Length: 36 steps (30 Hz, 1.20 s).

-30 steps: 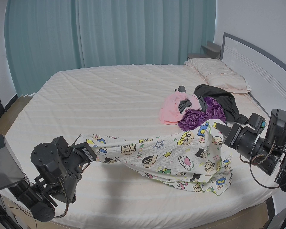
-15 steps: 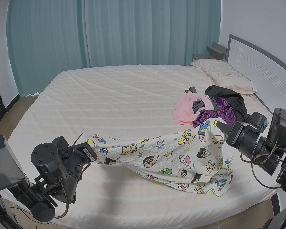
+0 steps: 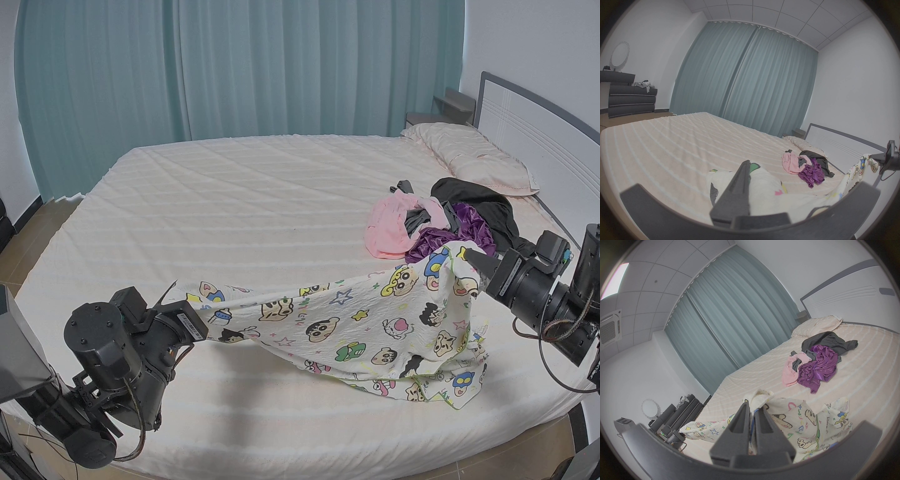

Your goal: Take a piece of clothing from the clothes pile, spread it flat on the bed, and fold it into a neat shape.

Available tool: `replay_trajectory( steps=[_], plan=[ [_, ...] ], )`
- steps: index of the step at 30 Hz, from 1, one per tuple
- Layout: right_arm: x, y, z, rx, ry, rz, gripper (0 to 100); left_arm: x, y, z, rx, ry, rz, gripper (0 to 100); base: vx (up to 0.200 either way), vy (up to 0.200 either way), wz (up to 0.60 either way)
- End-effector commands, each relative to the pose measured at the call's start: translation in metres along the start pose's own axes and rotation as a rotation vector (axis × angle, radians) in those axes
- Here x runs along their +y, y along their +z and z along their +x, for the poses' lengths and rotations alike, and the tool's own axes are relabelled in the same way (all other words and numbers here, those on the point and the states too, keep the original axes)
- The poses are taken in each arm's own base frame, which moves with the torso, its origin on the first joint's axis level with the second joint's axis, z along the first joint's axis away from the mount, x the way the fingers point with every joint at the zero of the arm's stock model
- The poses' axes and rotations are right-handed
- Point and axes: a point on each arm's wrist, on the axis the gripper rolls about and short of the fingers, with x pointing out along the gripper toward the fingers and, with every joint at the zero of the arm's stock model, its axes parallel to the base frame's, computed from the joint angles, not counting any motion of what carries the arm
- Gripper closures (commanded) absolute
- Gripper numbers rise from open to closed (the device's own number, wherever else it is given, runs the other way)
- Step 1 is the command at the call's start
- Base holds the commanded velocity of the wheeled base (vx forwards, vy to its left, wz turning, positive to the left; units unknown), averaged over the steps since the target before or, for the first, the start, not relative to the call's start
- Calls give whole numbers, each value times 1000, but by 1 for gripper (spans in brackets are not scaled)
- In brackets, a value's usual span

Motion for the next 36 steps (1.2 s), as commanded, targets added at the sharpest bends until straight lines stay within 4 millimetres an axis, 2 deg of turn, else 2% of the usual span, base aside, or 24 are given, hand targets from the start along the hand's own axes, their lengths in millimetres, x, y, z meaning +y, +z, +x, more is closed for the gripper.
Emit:
replay_trajectory(
  steps=[1, 8, 16, 22, 30, 36],
  plan=[
    [4, 12, -17, -51, 40, 19, 100, -4, 8, -4, -32, -24, -15, 100, -200, 0, 0],
    [9, 27, -43, -109, 122, 29, 100, -12, 27, -19, -82, -82, -65, 100, -200, 0, 0],
    [13, 42, -75, -136, 237, 15, 100, -12, 51, -34, -163, -78, -84, 100, 0, 0, 0],
    [20, 59, -93, -200, 318, -80, 100, -11, 73, -48, -237, -85, -51, 100, 0, 0, 0],
    [36, 77, -109, -255, 454, -111, 100, -7, 104, -66, -343, -103, -62, 100, 0, 0, 0],
    [43, 90, -104, -254, 465, -130, 100, -4, 117, -75, -389, -116, -90, 100, 0, 0, 0]
  ],
)
